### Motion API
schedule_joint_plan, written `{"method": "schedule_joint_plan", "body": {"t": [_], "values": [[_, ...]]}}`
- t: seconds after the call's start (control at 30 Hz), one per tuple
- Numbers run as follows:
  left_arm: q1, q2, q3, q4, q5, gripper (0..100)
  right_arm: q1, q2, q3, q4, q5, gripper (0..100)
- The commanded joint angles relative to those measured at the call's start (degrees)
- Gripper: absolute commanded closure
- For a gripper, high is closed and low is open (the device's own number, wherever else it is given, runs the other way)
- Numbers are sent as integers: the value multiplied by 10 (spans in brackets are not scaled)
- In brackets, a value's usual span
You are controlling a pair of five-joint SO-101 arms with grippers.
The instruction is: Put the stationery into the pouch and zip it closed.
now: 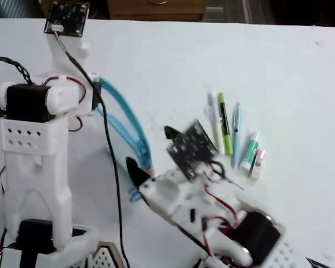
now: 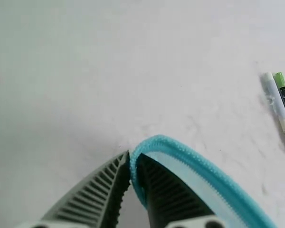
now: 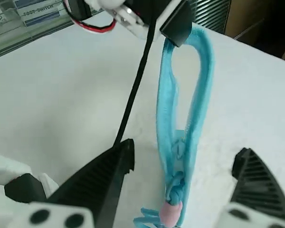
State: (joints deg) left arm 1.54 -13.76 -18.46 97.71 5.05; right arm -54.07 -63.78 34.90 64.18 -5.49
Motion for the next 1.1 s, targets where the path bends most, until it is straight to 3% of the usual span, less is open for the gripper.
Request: {"method": "schedule_joint_plan", "body": {"t": [0.0, 0.1, 0.23, 0.27, 0.3, 0.63, 0.97, 1.07], "values": [[4, 22, -5, -4, 6, 977, -29, 45, -26, -39, -19, 673], [1, 22, -5, -3, 6, 977, -29, 83, -24, -75, -18, 704], [0, 22, -5, 3, 5, 977, 48, 108, -26, -117, -14, 980], [-3, 22, -5, 4, 4, 977, 69, 111, -26, -129, -14, 989], [-1, 22, -5, 6, 3, 977, 86, 116, -26, -138, -14, 954], [0, 15, 9, 47, -18, 977, 168, 188, -78, -144, 54, 978], [0, 20, 13, 47, 19, 978, 185, 274, -120, -105, 129, 972], [7, 16, 10, 46, 16, 978, 200, 282, -120, -102, 133, 900]]}}
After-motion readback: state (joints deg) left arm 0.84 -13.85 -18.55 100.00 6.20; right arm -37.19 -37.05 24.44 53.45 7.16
